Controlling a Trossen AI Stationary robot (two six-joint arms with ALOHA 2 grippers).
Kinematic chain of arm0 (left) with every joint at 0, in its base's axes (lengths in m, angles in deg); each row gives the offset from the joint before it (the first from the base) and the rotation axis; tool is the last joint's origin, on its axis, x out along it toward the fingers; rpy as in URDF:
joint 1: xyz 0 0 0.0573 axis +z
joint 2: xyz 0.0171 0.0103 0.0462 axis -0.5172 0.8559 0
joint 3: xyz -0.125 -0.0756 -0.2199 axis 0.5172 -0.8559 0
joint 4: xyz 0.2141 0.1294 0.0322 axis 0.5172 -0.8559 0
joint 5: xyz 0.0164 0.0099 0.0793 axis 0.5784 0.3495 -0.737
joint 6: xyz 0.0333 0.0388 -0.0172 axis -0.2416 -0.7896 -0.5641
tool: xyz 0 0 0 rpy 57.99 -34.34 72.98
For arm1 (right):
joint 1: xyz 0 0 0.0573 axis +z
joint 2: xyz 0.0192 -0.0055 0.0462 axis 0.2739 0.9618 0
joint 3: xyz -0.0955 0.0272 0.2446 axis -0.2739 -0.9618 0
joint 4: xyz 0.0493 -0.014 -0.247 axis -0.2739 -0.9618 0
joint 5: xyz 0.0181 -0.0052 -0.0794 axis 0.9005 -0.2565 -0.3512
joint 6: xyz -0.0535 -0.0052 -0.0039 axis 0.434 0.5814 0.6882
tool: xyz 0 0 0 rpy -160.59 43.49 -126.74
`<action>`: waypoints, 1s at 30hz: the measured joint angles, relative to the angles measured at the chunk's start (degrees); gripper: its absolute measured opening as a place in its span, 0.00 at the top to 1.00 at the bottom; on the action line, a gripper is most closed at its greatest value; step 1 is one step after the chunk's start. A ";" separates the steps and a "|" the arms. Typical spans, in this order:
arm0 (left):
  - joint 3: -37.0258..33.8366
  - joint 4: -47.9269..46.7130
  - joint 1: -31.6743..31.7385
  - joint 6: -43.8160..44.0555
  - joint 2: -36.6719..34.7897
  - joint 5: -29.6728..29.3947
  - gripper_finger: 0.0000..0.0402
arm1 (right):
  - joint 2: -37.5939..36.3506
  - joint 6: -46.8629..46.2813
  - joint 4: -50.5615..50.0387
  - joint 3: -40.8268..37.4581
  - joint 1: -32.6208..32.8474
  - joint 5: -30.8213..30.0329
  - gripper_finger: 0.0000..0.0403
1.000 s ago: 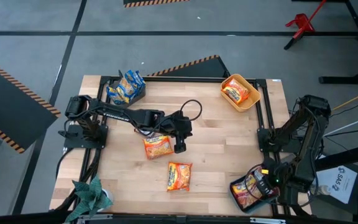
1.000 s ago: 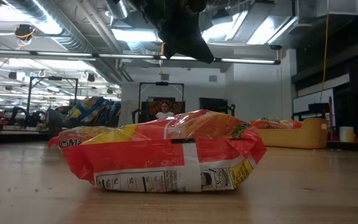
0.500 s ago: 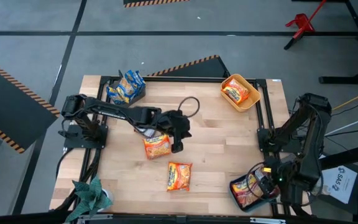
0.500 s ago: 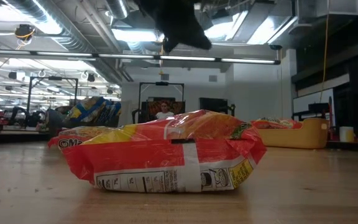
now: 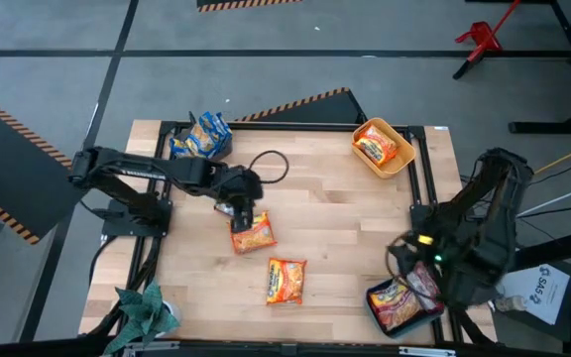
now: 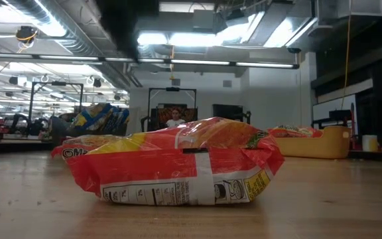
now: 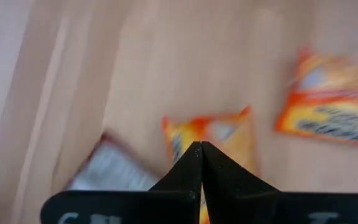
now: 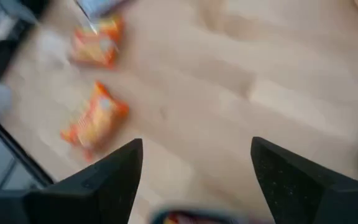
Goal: Sort Maruchan noodles
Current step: Put the red noodle pack into the blue bin
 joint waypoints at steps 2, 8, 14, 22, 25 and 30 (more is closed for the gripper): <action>-4.65 -1.09 1.03 3.39 -1.07 -2.90 1.00 | 0.34 4.81 2.35 -0.34 -3.95 -3.23 0.29; -16.95 1.24 5.14 10.88 -1.09 -12.44 1.00 | 0.62 17.85 8.69 -1.71 -13.77 -5.24 0.29; -27.43 6.71 7.66 15.65 -0.76 -10.28 1.00 | 0.64 20.98 13.18 -3.04 -19.33 -8.26 0.29; -32.53 24.11 6.05 19.51 -1.00 -5.31 1.00 | 0.61 21.14 19.38 -6.83 -23.30 -10.54 0.29; -33.33 30.74 5.89 21.54 -0.65 -2.85 1.00 | 0.62 21.15 24.60 -9.16 -25.03 -11.96 0.29; -34.97 42.03 5.89 25.65 3.19 0.10 1.00 | 0.60 24.59 36.92 -13.95 -28.20 -12.95 0.29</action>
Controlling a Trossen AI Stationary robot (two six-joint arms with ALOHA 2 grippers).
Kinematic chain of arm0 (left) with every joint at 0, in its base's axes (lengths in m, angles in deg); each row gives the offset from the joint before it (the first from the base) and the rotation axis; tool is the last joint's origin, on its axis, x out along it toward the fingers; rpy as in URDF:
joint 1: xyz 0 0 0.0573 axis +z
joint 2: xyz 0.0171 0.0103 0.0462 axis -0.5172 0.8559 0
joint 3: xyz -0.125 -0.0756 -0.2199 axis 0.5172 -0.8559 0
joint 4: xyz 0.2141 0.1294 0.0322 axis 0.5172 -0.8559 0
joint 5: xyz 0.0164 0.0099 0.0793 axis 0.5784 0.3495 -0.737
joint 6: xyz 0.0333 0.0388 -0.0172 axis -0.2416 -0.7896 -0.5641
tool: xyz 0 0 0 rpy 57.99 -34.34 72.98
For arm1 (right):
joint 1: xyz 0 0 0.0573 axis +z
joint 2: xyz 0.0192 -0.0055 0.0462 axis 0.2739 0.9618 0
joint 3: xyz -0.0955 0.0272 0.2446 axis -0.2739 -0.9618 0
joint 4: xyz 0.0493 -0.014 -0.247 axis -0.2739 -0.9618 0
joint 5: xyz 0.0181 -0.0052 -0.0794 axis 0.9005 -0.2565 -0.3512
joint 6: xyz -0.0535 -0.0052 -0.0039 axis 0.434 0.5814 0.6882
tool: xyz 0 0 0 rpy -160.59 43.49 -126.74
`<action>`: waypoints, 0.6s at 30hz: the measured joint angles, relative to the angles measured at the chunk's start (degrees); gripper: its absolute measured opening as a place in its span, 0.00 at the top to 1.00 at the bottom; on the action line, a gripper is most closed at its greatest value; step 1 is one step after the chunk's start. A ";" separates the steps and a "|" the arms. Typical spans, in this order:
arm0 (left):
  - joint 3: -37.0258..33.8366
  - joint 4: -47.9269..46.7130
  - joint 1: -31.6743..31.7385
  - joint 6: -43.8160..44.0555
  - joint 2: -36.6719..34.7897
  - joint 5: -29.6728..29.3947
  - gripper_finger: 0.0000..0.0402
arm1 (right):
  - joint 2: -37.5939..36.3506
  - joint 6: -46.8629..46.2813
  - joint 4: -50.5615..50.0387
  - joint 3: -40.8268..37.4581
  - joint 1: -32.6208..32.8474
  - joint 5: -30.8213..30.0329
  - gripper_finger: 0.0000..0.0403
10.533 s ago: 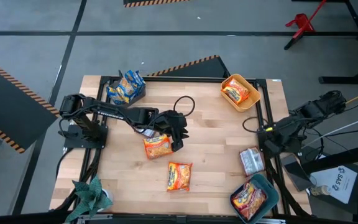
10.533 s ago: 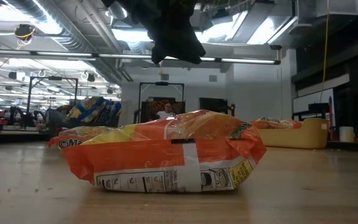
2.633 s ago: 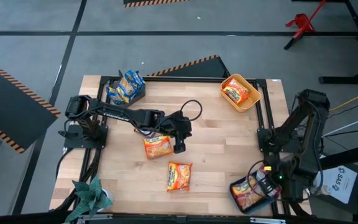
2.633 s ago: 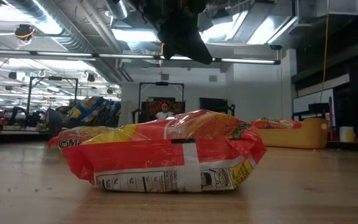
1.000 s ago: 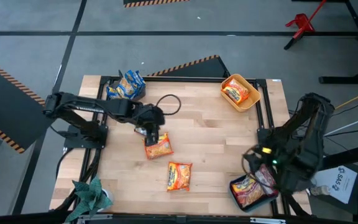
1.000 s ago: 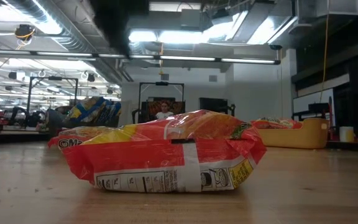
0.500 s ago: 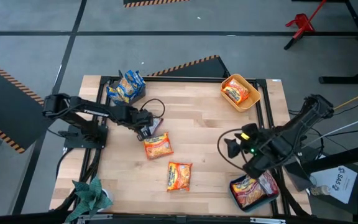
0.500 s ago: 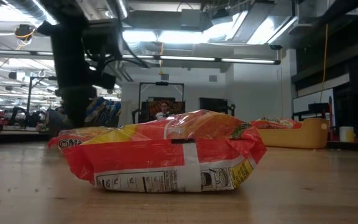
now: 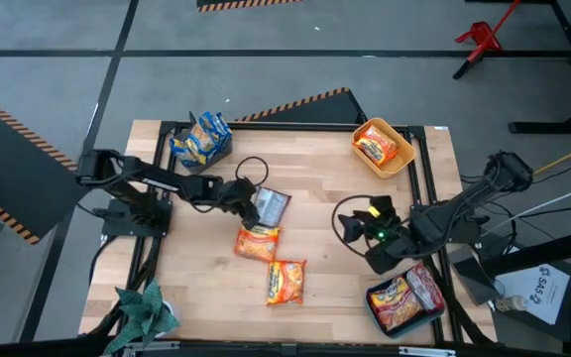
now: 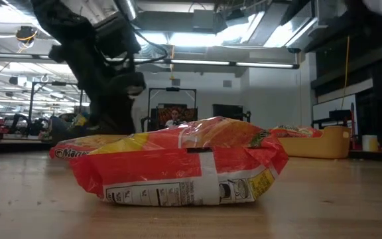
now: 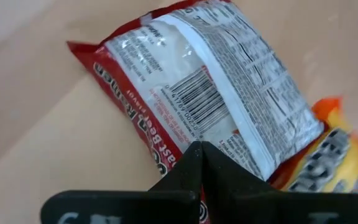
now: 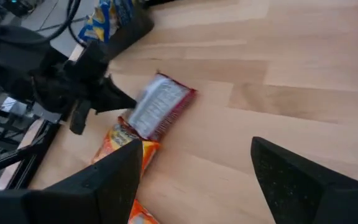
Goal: Sort Maruchan noodles
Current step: Put the red noodle pack into the blue bin
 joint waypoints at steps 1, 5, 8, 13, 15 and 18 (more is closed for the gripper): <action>-0.05 2.20 -0.01 0.67 1.04 0.98 1.00 | 0.00 1.44 2.84 -1.05 -0.73 0.19 0.29; 0.25 9.75 -0.70 2.43 5.35 3.41 1.00 | 0.00 5.61 11.65 -4.04 -3.33 1.41 0.29; 0.36 13.28 -1.58 4.16 7.85 3.47 1.00 | 0.02 7.55 17.43 -6.06 -5.50 2.06 0.29; 0.43 15.10 -3.41 5.69 9.05 1.57 1.00 | 0.79 10.89 24.10 -8.02 -9.95 3.23 0.29; 0.43 15.10 -4.00 6.27 9.10 0.45 1.00 | 1.67 12.26 24.56 -8.09 -12.02 4.51 0.29; 0.41 14.88 -4.39 7.22 9.10 0.30 1.00 | 3.75 15.59 27.12 -8.09 -15.29 8.63 0.29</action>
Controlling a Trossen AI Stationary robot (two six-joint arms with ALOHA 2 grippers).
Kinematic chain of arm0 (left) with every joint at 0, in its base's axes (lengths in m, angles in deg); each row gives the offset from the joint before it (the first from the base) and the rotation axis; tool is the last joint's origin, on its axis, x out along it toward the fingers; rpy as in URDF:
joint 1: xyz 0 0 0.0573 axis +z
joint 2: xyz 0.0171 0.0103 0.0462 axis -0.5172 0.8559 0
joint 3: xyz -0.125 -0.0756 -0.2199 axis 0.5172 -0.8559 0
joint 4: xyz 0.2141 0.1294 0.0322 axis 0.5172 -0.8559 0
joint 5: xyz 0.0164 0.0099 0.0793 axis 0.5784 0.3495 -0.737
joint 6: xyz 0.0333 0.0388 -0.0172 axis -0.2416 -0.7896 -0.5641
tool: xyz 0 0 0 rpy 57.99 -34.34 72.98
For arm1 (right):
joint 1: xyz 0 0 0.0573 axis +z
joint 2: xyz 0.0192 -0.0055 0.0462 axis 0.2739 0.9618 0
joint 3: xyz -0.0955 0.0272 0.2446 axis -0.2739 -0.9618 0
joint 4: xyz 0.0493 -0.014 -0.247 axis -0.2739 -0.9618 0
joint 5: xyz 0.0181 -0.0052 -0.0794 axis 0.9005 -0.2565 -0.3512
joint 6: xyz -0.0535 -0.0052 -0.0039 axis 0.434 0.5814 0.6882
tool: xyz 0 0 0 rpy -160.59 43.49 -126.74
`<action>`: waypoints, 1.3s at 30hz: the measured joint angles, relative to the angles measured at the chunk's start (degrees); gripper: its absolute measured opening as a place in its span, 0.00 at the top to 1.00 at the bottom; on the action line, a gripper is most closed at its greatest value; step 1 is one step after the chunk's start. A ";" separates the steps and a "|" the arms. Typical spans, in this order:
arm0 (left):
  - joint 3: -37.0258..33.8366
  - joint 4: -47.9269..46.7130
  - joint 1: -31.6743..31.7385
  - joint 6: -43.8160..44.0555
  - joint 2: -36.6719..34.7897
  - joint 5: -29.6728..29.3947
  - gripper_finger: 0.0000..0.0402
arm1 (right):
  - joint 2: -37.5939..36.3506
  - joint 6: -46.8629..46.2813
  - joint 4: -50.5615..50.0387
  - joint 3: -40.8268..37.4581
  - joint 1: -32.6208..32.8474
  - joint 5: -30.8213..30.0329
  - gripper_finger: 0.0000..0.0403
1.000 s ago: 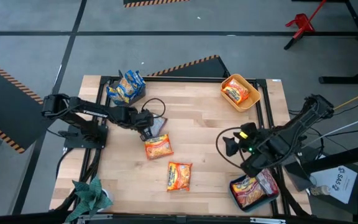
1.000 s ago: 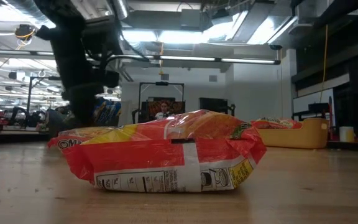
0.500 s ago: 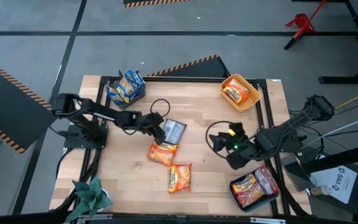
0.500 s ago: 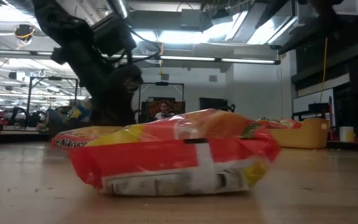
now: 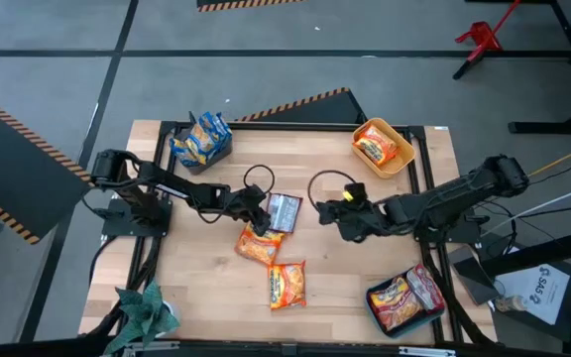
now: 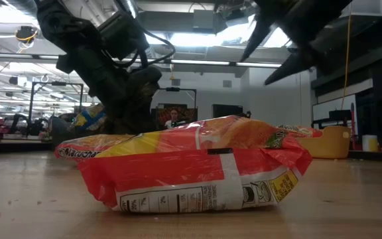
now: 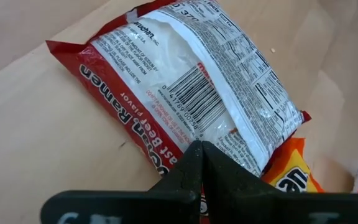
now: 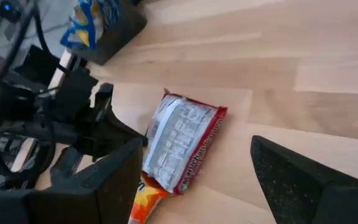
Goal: Sort Maruchan noodles
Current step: Put the red noodle pack into the blue bin
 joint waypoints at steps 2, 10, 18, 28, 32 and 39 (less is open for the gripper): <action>0.00 -0.32 -0.25 1.06 0.00 -0.31 1.00 | 1.86 2.81 3.58 0.00 -2.09 3.10 0.29; 0.04 -1.55 -0.46 3.87 -0.11 -0.86 1.00 | 9.57 9.00 14.06 0.09 -8.14 12.50 0.29; -0.58 -6.60 -0.61 4.39 0.29 0.44 1.00 | 10.67 10.97 15.61 0.09 -10.39 16.38 0.29; -0.55 -6.10 -0.56 4.08 0.35 -0.96 1.00 | 11.39 20.69 20.88 0.17 -10.83 16.52 0.29; -0.52 -6.04 -0.50 4.06 0.37 -1.46 1.00 | 13.30 25.92 26.03 0.20 -12.44 19.90 0.29; -0.52 -5.96 -0.48 4.33 0.35 -1.42 1.00 | 19.98 27.20 35.30 0.17 -14.98 26.19 0.29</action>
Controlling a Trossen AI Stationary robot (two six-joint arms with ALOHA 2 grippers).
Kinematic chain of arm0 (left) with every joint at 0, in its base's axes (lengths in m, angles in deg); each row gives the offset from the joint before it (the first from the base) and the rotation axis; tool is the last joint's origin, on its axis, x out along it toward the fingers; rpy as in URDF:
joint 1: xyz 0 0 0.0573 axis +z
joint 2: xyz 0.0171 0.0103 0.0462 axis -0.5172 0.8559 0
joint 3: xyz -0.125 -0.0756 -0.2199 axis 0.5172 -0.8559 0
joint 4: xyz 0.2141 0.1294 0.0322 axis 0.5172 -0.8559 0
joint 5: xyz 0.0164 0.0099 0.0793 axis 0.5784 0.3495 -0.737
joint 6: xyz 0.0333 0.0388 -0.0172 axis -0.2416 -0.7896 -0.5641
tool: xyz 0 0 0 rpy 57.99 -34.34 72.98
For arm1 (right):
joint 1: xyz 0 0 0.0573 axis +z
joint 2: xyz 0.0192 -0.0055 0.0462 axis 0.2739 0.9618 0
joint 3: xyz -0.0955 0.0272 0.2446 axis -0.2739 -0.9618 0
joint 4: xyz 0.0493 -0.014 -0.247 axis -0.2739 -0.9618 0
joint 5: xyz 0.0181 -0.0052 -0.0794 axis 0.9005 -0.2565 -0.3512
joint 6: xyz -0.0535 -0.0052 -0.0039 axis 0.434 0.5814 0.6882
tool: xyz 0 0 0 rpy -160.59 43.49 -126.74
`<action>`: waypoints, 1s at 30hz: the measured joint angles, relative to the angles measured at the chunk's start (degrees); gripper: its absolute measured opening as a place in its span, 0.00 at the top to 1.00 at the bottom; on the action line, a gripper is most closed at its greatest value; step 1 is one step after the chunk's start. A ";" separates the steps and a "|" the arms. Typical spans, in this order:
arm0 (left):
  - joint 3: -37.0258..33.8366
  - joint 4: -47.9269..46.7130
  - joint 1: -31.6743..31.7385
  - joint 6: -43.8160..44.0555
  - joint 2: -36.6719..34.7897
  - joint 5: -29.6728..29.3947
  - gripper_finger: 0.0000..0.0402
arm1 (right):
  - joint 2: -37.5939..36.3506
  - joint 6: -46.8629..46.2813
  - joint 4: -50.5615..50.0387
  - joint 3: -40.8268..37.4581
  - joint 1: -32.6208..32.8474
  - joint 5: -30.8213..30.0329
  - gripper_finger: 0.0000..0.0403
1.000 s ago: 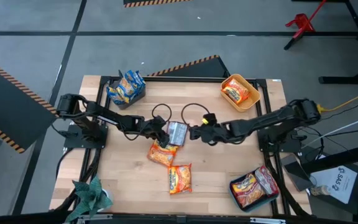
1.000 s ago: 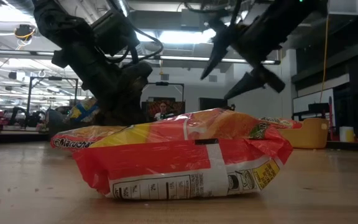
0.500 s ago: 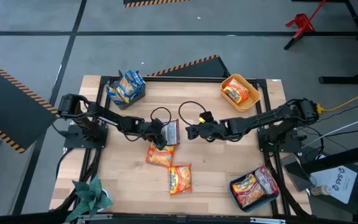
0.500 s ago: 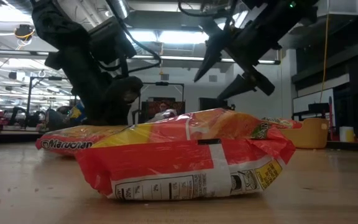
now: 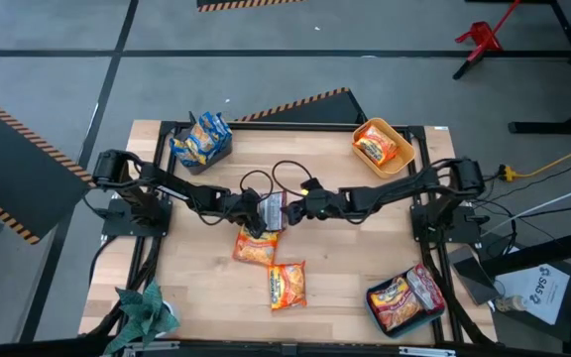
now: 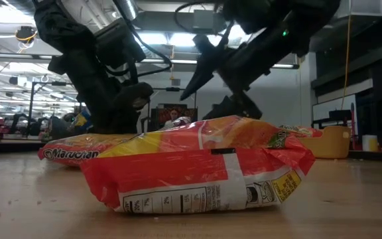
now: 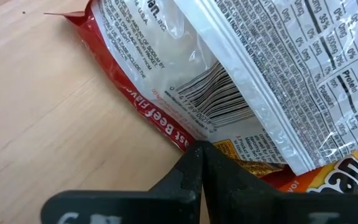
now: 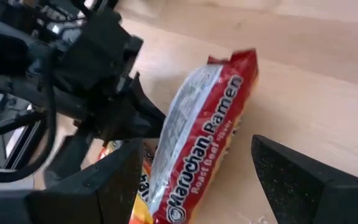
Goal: Sort Maruchan noodles
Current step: Put the red noodle pack into the blue bin
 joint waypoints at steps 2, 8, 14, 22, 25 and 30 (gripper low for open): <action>0.01 -0.01 0.00 0.02 0.00 -0.02 1.00 | 1.30 0.03 1.68 -0.04 -0.41 1.35 0.29; 0.02 0.22 0.02 0.23 -0.02 0.02 1.00 | 4.70 -0.73 3.65 -0.02 -0.74 2.19 0.29; 0.02 0.34 0.02 0.34 -0.02 -0.24 1.00 | 8.54 -0.03 7.87 0.87 -1.10 3.62 0.29; 0.02 1.22 0.02 1.05 -0.04 -0.70 1.00 | 14.09 1.17 7.78 6.02 -2.29 8.37 0.31; 0.02 1.30 0.02 1.21 -0.04 -0.69 1.00 | 14.30 1.55 7.69 6.73 -2.62 8.72 0.38; -0.02 2.26 0.04 1.19 -0.21 0.24 1.00 | 14.30 2.03 7.26 6.80 -3.24 9.49 0.60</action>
